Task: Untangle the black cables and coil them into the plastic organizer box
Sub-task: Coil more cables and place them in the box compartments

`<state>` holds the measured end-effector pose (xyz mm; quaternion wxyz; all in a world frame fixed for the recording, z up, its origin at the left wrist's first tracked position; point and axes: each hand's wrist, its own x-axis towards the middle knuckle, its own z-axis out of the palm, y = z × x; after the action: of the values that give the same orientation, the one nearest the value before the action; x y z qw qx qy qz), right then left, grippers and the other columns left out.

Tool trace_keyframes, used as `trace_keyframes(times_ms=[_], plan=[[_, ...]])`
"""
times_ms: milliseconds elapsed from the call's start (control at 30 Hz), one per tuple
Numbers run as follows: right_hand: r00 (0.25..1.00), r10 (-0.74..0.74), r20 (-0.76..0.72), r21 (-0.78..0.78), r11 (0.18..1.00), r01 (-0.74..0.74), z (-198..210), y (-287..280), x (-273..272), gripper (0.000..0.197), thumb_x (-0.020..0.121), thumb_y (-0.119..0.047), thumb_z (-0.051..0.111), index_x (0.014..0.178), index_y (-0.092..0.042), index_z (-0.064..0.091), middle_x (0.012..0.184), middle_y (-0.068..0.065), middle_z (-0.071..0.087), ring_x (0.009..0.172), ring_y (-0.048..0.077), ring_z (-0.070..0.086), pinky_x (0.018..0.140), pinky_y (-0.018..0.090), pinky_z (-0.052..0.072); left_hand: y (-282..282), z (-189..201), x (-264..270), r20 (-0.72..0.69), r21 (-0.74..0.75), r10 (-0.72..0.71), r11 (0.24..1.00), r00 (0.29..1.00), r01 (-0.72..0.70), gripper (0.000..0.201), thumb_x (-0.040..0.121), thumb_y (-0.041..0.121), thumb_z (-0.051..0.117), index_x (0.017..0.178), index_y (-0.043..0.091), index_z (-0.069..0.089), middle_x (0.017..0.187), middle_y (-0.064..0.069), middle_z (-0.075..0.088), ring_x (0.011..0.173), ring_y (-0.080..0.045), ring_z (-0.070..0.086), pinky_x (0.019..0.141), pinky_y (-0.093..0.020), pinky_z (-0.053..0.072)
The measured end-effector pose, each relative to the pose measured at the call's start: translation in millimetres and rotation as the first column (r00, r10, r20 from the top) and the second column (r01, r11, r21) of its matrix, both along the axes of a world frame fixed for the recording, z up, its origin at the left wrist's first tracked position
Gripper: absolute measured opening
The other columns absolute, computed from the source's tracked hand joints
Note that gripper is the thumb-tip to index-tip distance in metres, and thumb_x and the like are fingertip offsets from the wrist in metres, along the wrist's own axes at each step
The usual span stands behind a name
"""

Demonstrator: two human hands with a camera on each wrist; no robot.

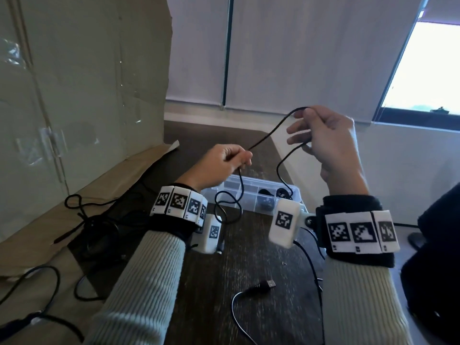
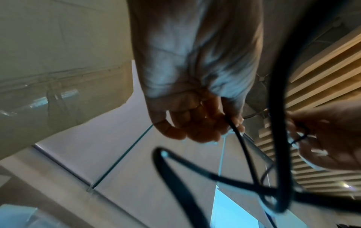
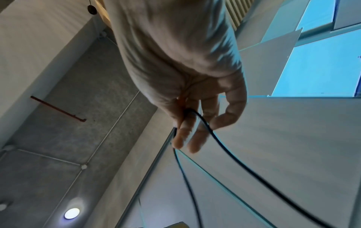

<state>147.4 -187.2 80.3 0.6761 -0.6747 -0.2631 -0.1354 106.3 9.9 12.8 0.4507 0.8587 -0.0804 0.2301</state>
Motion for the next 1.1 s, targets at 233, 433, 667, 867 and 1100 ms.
trace_keyframes(times_ms=[233,433,667,867,1100], plan=[[0.987,-0.162,0.016,0.299,0.942,0.15,10.7,-22.3,-1.2,0.025,0.102,-0.021,0.041,0.089,-0.022,0.062,0.082,-0.001,0.074,0.063,0.011,0.069,0.051,0.022,0.038,8.0,-25.3,14.0,-0.237,0.185,0.084,0.982,0.968,-0.04,0.024,0.097,0.031,0.053,0.089,0.015,0.069,0.091,-0.001,0.073,0.08,-0.009,0.067,0.076,-0.021,0.049],[0.975,-0.219,-0.049,0.255,0.941,0.224,4.8,-40.2,9.4,0.025,0.1,-0.02,0.04,0.097,-0.025,0.065,0.099,-0.005,0.075,0.081,0.011,0.071,0.057,0.02,0.041,22.0,-25.0,11.5,-0.16,0.061,0.154,0.987,0.975,-0.146,0.019,0.091,0.032,0.063,0.085,0.017,0.071,0.075,0.006,0.071,0.062,-0.006,0.067,0.072,-0.032,0.054],[0.946,-0.304,0.114,-0.333,0.885,0.325,-2.8,-23.1,17.3,0.056,0.087,-0.008,0.043,0.143,-0.015,0.044,0.146,0.004,0.048,0.133,0.019,0.045,0.112,0.038,0.037,24.6,-5.8,3.2,-0.018,0.158,0.26,0.954,0.966,-0.254,0.018,0.086,0.029,0.069,0.095,0.016,0.077,0.079,0.006,0.074,0.069,0.0,0.064,0.063,-0.01,0.046],[0.971,0.015,0.24,-0.506,0.855,0.112,-3.1,15.7,-15.4,0.032,0.096,-0.022,0.049,0.124,-0.018,0.064,0.127,-0.003,0.063,0.116,0.006,0.052,0.099,0.023,0.037,10.2,6.7,-4.4,0.09,0.192,0.244,0.947,0.965,-0.258,0.018,0.084,0.029,0.073,0.098,0.018,0.077,0.087,0.005,0.073,0.068,0.003,0.066,0.066,-0.009,0.05],[0.964,0.052,0.259,-0.698,0.7,0.15,-25.2,37.9,1.1,0.015,0.09,-0.02,0.059,0.089,-0.018,0.074,0.076,0.001,0.067,0.066,0.013,0.056,0.055,0.02,0.04,5.6,10.8,-3.8,0.241,0.055,0.203,0.973,0.949,-0.222,0.047,0.076,0.032,0.079,0.119,0.019,0.066,0.109,0.003,0.067,0.089,-0.003,0.065,0.081,-0.024,0.055]])
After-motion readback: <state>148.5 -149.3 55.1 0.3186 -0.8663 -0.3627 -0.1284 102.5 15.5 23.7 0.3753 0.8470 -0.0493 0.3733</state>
